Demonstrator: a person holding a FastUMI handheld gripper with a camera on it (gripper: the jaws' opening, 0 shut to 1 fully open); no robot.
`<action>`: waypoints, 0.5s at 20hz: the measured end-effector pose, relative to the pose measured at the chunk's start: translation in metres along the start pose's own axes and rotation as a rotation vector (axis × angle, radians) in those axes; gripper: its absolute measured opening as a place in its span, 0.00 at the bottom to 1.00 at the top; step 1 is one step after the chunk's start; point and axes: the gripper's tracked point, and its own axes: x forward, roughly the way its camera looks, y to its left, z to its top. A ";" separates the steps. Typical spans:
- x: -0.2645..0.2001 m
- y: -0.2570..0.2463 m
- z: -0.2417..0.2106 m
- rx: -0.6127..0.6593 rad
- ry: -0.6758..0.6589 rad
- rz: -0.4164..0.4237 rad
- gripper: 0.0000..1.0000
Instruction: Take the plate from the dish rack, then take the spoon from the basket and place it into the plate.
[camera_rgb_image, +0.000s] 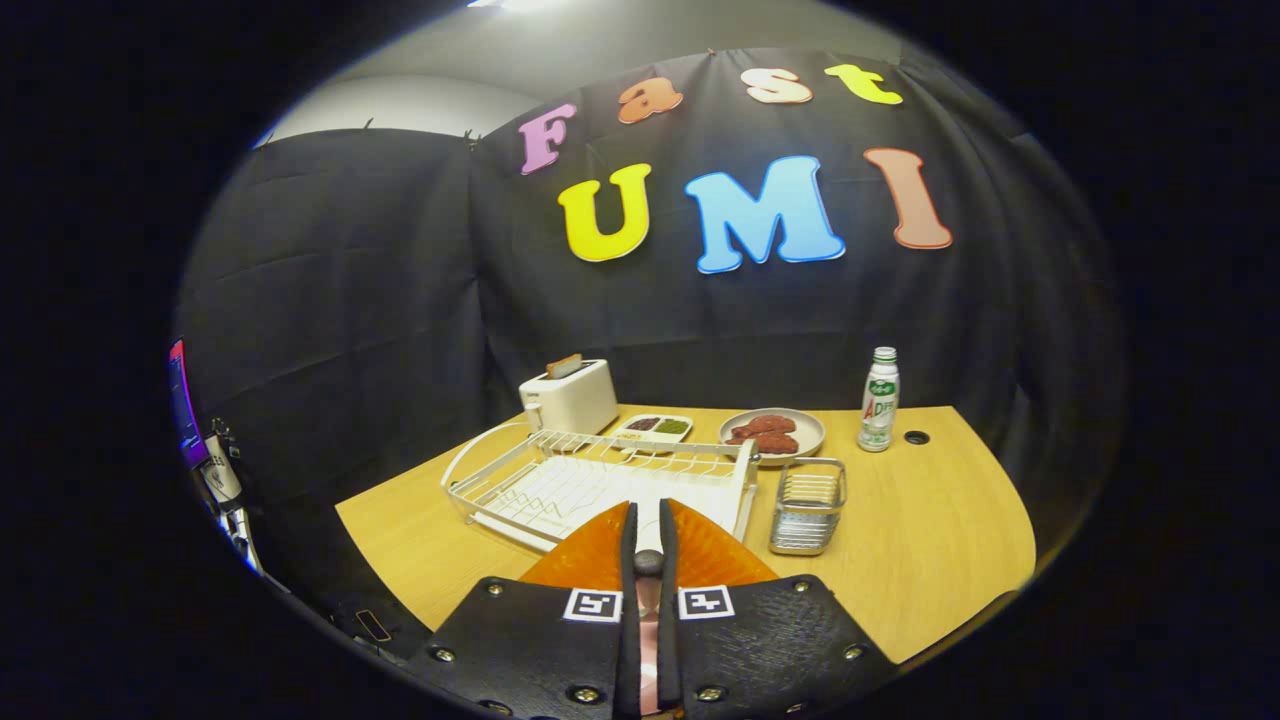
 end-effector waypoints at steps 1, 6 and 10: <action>0.004 0.007 -0.009 0.011 0.019 0.020 0.06; 0.018 0.037 -0.029 0.007 0.050 0.098 0.06; 0.026 0.049 -0.038 -0.004 0.061 0.144 0.06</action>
